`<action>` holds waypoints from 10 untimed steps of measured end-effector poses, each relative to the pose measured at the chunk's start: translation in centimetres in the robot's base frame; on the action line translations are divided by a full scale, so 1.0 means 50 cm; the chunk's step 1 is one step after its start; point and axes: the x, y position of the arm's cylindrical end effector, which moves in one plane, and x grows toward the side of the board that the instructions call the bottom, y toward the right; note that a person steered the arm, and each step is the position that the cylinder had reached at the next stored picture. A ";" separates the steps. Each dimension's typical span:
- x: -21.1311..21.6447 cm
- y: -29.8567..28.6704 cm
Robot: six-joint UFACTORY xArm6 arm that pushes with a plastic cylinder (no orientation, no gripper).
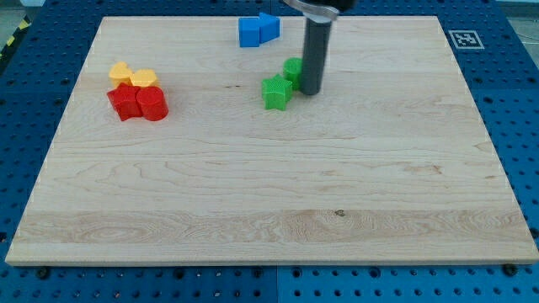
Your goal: Move the green blocks into the blue blocks
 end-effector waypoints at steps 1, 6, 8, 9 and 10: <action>0.009 0.022; 0.124 0.045; 0.007 -0.140; -0.045 -0.157; -0.016 -0.157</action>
